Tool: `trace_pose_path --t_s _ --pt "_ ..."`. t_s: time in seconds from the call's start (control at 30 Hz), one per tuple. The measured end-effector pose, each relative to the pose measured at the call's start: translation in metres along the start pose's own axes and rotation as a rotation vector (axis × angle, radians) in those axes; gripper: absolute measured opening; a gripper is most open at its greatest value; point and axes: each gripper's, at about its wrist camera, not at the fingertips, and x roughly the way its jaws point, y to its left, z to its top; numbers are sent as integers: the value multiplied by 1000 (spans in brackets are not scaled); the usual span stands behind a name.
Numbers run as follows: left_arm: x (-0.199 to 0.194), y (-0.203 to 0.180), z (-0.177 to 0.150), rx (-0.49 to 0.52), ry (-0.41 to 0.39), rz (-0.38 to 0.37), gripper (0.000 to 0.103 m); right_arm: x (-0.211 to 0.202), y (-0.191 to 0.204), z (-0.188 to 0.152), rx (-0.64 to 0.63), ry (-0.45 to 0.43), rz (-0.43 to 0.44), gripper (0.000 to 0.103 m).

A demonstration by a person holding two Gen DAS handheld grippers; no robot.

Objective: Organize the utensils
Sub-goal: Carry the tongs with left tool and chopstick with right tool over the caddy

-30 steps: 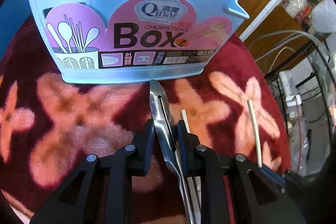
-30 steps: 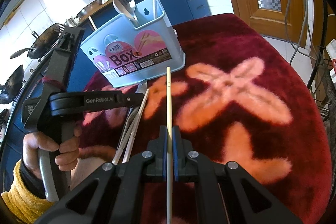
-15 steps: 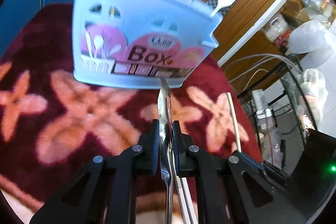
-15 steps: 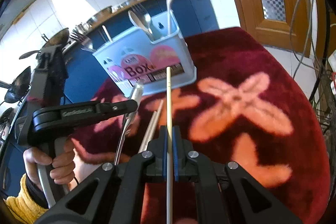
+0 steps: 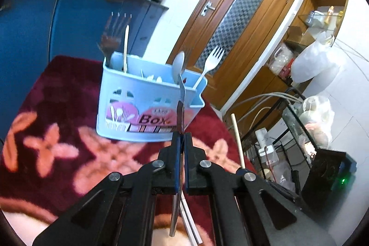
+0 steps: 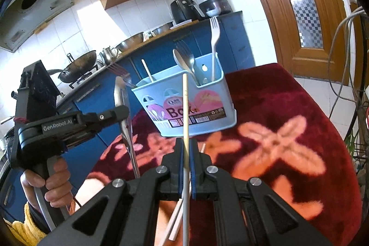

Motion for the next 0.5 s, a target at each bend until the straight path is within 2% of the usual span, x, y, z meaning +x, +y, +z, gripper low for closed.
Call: trace_pose_path --t_s 0.23,0.5 --pt "-10 -6 16 23 -54 12 0 3 3 5 -10 -5 -2 6" --pt "-24 -17 52 89 -167 60 0 6 -1 8 10 -22 5 6"
